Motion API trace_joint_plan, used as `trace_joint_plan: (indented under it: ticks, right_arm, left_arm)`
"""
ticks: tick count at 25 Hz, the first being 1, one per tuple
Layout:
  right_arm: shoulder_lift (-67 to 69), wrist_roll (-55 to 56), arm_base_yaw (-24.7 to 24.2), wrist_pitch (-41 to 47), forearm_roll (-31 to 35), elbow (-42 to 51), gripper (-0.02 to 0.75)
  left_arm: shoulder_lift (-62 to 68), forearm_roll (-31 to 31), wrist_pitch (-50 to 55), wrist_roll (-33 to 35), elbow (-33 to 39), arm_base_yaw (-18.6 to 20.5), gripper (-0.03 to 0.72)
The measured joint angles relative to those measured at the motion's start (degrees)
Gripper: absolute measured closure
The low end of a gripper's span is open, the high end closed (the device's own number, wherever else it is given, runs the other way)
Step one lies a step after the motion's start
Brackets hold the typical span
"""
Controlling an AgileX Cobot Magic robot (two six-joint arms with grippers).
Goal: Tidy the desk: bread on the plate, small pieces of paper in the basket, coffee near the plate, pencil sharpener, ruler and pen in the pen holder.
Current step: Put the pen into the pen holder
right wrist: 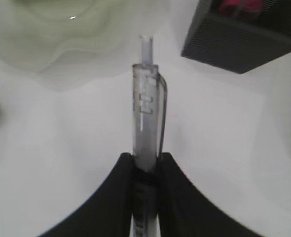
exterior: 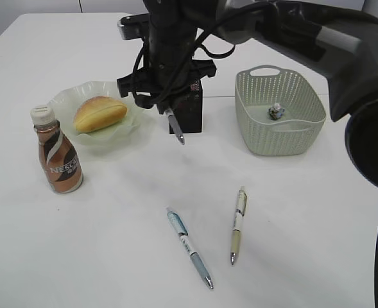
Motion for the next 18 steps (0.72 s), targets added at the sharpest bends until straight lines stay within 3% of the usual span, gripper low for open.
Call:
trace_joint_plan:
  ticks: [5, 12, 18]
  right_arm:
    - [0.0, -0.9, -1.4, 0.2, -8.3, 0.0, 0.613]
    - [0.0, -1.3, -3.2, 0.1, -10.9, 0.0, 0.613]
    - [0.0, -1.8, -3.2, -5.5, -13.7, 0.0, 0.613]
  left_arm:
    - [0.0, -0.1, 0.0, 0.0, 0.0, 0.0, 0.338]
    - [0.0, 0.0, 0.0, 0.0, 0.0, 0.0, 0.337]
    - [0.0, 0.4, 0.0, 0.0, 0.0, 0.0, 0.338]
